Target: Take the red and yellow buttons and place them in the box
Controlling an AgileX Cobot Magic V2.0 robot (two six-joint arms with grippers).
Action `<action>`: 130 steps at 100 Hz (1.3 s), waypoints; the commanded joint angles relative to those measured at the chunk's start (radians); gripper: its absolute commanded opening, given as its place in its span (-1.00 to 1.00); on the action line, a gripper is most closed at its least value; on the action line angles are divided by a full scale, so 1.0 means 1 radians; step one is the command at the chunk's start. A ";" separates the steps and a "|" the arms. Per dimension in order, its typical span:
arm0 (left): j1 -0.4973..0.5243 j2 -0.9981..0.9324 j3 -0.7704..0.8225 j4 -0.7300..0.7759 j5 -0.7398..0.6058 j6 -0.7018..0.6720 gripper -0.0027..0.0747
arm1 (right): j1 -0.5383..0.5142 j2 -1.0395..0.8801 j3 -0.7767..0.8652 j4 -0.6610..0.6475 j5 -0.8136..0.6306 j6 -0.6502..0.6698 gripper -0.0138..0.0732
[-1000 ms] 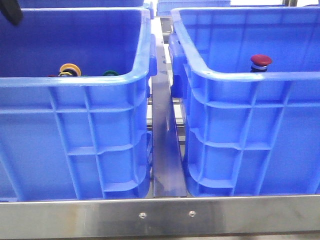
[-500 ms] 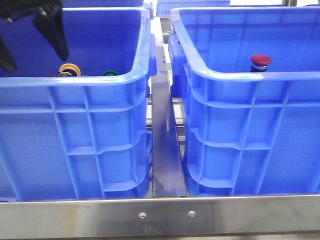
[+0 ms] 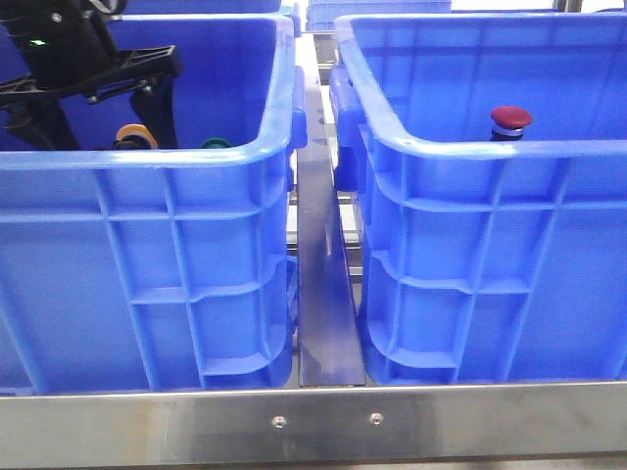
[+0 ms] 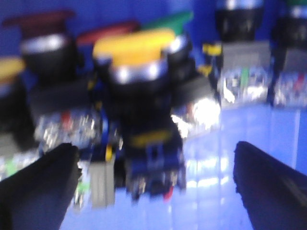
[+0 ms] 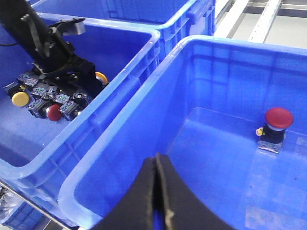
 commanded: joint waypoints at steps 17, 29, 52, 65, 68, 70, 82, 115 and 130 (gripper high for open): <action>0.004 -0.034 -0.059 -0.019 -0.014 -0.008 0.00 | -0.008 -0.003 -0.025 0.021 -0.039 0.000 -0.84; 0.002 -0.034 -0.059 -0.019 -0.005 -0.008 -0.58 | -0.008 -0.003 -0.025 0.021 -0.039 0.000 -0.84; 0.002 -0.050 -0.059 -0.012 0.012 0.005 -0.98 | -0.008 -0.003 -0.025 0.021 -0.039 0.000 -0.84; 0.002 -0.095 -0.057 -0.009 0.005 0.005 -0.98 | -0.008 -0.003 -0.025 0.021 -0.039 0.000 -0.84; 0.002 -0.111 -0.055 -0.003 0.006 0.005 -0.98 | -0.008 -0.003 -0.025 0.021 -0.039 0.000 -0.84; 0.002 -0.119 -0.055 -0.001 0.006 0.010 -0.98 | -0.008 -0.003 -0.025 0.021 -0.039 0.000 -0.84; 0.000 -0.168 -0.054 0.001 0.019 0.041 -0.98 | -0.008 -0.003 -0.025 0.021 -0.039 0.000 -0.84; -0.090 -0.298 -0.042 0.005 0.007 0.070 -0.98 | -0.008 -0.003 -0.025 0.022 -0.039 0.000 -0.84; -0.165 -0.354 0.019 0.003 -0.044 0.110 -0.98 | -0.008 -0.003 -0.025 0.022 -0.039 0.000 -0.84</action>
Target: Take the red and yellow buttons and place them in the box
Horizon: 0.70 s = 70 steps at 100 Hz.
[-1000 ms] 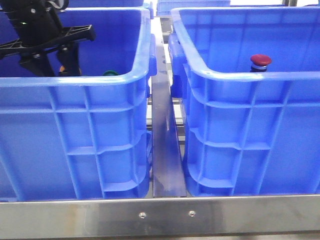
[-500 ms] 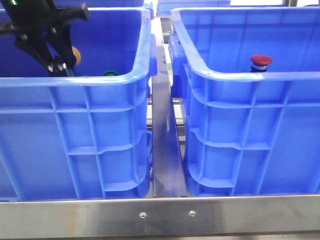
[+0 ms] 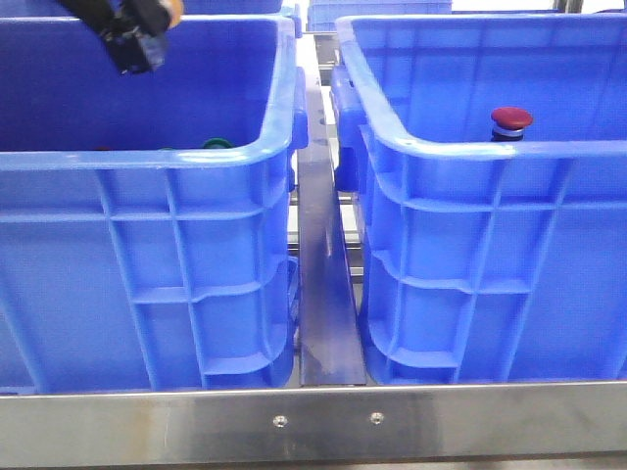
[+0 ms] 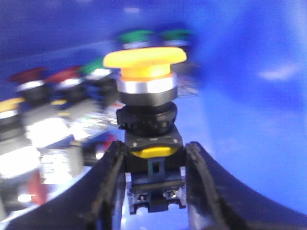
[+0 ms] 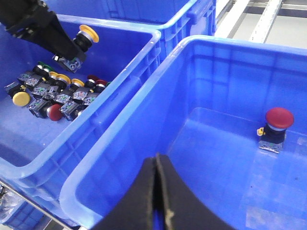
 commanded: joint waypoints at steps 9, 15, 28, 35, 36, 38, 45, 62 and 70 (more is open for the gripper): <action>-0.096 -0.104 0.030 -0.016 -0.076 0.061 -0.98 | -0.008 -0.003 -0.025 0.022 -0.040 0.000 -0.84; -0.136 -0.118 0.049 -0.016 -0.078 0.063 -0.98 | -0.008 -0.003 -0.025 0.022 -0.040 0.000 -0.84; -0.231 -0.135 0.075 -0.019 -0.083 0.104 -0.98 | -0.008 -0.003 -0.025 0.022 -0.041 0.000 -0.84; -0.278 -0.135 0.082 -0.019 -0.083 0.142 -0.98 | -0.008 -0.003 -0.025 0.022 -0.041 0.000 -0.84; -0.284 -0.135 0.082 -0.019 -0.083 0.146 -0.98 | -0.008 -0.003 -0.025 0.022 -0.041 0.000 -0.84; -0.305 -0.135 0.086 -0.019 -0.086 0.161 -0.98 | -0.008 -0.003 -0.025 0.022 -0.041 0.000 -0.84; -0.352 -0.135 0.086 -0.019 -0.087 0.177 -0.98 | -0.008 -0.002 -0.025 0.022 -0.049 0.000 -0.84; -0.411 -0.135 0.086 -0.019 -0.111 0.184 -0.98 | -0.008 -0.001 -0.025 0.022 -0.059 0.000 -0.83; -0.416 -0.135 0.086 -0.019 -0.111 0.184 -0.98 | -0.008 -0.001 -0.026 0.022 -0.061 0.000 -0.71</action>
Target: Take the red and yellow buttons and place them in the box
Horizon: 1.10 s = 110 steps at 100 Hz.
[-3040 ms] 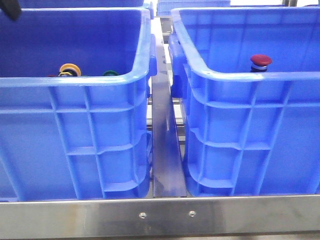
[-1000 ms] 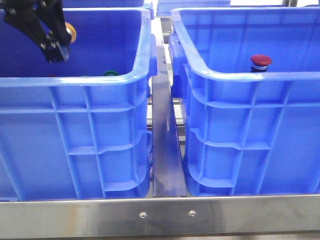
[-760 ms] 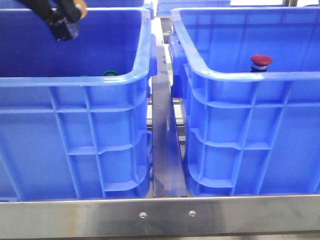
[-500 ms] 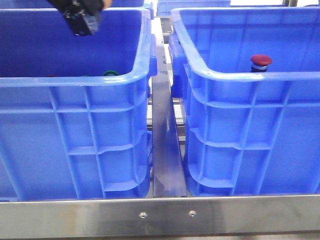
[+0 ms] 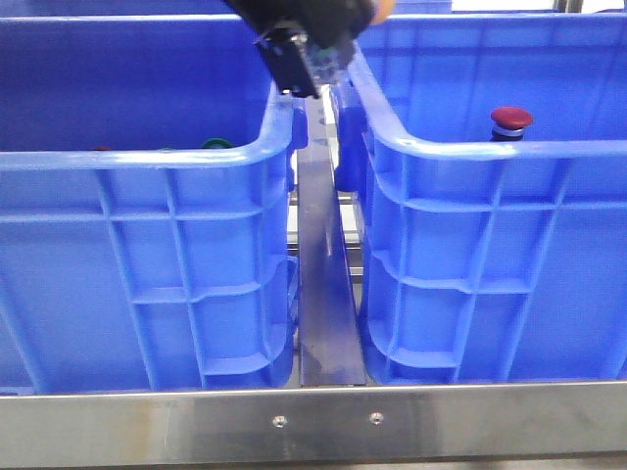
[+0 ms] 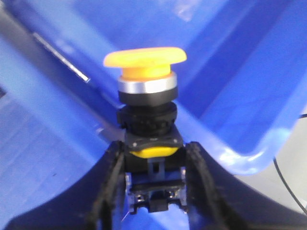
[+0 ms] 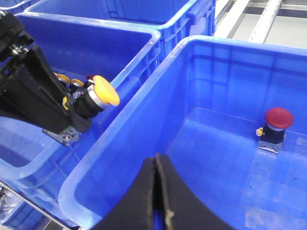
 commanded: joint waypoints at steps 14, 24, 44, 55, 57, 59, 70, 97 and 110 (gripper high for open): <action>-0.010 -0.047 -0.026 -0.012 -0.061 0.004 -0.98 | -0.008 0.003 -0.035 0.022 -0.061 0.000 0.01; -0.010 -0.047 -0.026 -0.012 -0.061 0.004 -0.98 | -0.008 0.021 -0.051 0.073 -0.060 0.002 0.70; -0.010 -0.047 -0.026 -0.012 -0.061 0.004 -0.98 | -0.008 0.164 -0.151 0.237 0.054 0.008 0.75; -0.010 -0.047 -0.026 -0.012 -0.061 0.004 -0.98 | -0.008 0.271 -0.227 0.356 0.147 0.009 0.74; -0.010 -0.047 -0.026 -0.012 -0.061 0.004 -0.98 | -0.008 0.285 -0.241 0.379 0.164 0.009 0.74; -0.010 -0.047 -0.026 -0.012 -0.061 0.004 -0.98 | -0.008 0.307 -0.255 0.403 0.181 0.009 0.74; -0.010 -0.047 -0.026 -0.014 -0.061 0.004 -0.98 | -0.008 0.421 -0.321 0.512 0.269 0.012 0.74; -0.010 -0.047 -0.026 -0.020 -0.061 0.004 -0.98 | -0.008 0.673 -0.436 0.570 0.404 0.104 0.74; -0.010 -0.047 -0.026 -0.020 -0.061 0.004 -0.98 | -0.008 0.750 -0.455 0.587 0.455 0.104 0.74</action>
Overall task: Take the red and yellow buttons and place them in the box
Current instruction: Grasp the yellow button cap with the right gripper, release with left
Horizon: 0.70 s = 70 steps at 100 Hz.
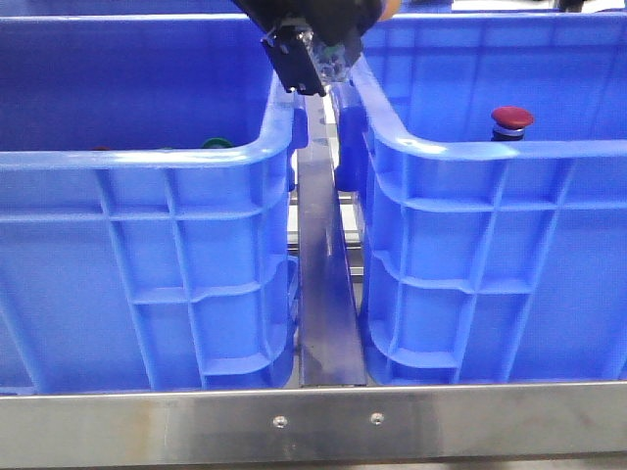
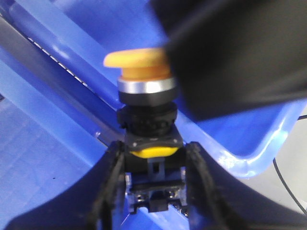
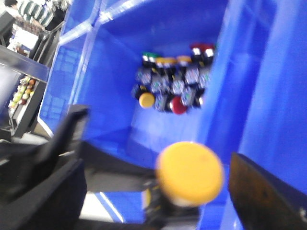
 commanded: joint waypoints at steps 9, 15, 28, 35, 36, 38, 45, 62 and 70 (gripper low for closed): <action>-0.008 -0.047 -0.026 -0.021 -0.057 0.003 -0.98 | -0.008 0.040 -0.044 0.083 0.076 0.004 0.73; -0.008 -0.047 -0.026 -0.024 -0.057 0.003 -0.98 | -0.008 0.047 -0.044 0.090 0.086 0.004 0.69; -0.008 -0.047 -0.026 -0.028 -0.057 0.003 -0.98 | -0.008 0.045 -0.045 0.095 0.087 0.002 0.27; -0.008 -0.047 -0.026 -0.028 -0.055 0.003 -0.98 | -0.008 0.045 -0.045 0.095 0.088 0.002 0.01; -0.008 -0.047 -0.026 -0.028 -0.055 0.003 -0.98 | -0.008 0.045 -0.045 0.095 0.088 0.002 -0.05; -0.008 -0.047 -0.026 -0.028 -0.055 0.003 -0.98 | -0.008 0.045 -0.045 0.095 0.090 0.002 -0.10; -0.008 -0.047 -0.026 -0.032 -0.053 0.003 -0.98 | -0.008 0.045 -0.045 0.095 0.091 0.002 -0.29; -0.008 -0.047 -0.026 -0.061 -0.041 0.036 -0.57 | -0.008 0.045 -0.045 0.095 0.089 0.001 -0.38; -0.008 -0.047 -0.026 -0.061 -0.041 0.036 -0.17 | -0.008 0.045 -0.045 0.095 0.081 -0.005 -0.38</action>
